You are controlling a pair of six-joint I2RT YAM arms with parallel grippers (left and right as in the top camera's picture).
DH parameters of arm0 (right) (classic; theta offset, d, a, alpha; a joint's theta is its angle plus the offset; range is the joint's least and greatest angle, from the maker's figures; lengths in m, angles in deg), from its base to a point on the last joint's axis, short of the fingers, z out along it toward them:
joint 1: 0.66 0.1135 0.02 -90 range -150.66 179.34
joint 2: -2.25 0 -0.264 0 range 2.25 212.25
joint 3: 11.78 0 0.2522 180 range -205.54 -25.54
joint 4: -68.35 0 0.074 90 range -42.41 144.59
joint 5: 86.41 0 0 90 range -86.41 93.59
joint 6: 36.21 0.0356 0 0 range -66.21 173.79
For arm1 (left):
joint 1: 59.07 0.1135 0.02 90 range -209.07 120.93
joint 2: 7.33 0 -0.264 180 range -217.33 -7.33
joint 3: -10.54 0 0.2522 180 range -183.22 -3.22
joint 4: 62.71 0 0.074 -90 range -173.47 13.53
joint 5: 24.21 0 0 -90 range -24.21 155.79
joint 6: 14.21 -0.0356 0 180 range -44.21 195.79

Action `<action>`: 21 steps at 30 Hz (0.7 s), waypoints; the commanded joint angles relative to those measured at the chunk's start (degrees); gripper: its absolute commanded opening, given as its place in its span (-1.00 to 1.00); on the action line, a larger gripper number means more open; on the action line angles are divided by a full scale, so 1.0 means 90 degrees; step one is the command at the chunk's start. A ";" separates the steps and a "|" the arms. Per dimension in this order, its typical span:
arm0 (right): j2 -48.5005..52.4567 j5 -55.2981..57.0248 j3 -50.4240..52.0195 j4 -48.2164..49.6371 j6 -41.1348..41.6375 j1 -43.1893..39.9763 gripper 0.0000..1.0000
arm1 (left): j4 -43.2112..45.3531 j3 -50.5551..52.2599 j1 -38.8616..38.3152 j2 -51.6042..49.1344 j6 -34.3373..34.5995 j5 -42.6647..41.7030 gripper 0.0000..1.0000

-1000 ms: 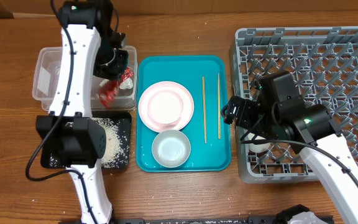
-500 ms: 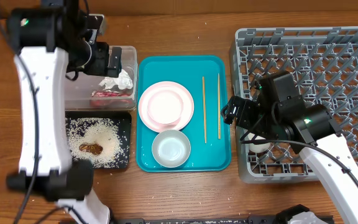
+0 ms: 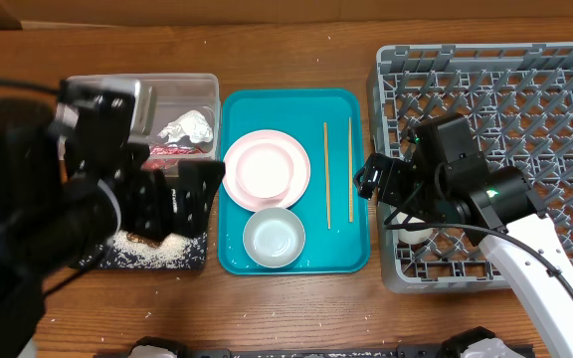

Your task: Sort waste into correct bins and load items into the dishwasher

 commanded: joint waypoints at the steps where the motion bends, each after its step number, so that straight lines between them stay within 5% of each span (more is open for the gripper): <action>1: 0.0007 0.0063 -0.0058 0.0022 0.0005 -0.0041 1.00 | -0.0010 -0.0005 -0.0041 0.0131 0.0435 -0.0233 1.00; 6: 0.0007 0.0066 -0.0058 0.0022 0.0005 -0.0041 1.00 | -0.0002 -0.0005 -0.0041 0.0272 0.0362 -0.0391 1.00; 10: 0.0007 0.0066 -0.0058 0.0022 0.0005 -0.0041 1.00 | 0.0313 0.0007 -0.0041 0.0270 0.0148 0.0631 1.00; 16: 0.0007 0.0063 -0.0058 0.0022 0.0005 -0.0041 1.00 | 0.1778 0.0607 -0.0036 0.0661 -0.1603 0.0867 1.00; 21: 0.0007 0.0066 -0.0058 0.0022 0.0005 -0.0041 1.00 | 0.2936 0.1923 0.0073 0.1496 -0.2305 0.0867 1.00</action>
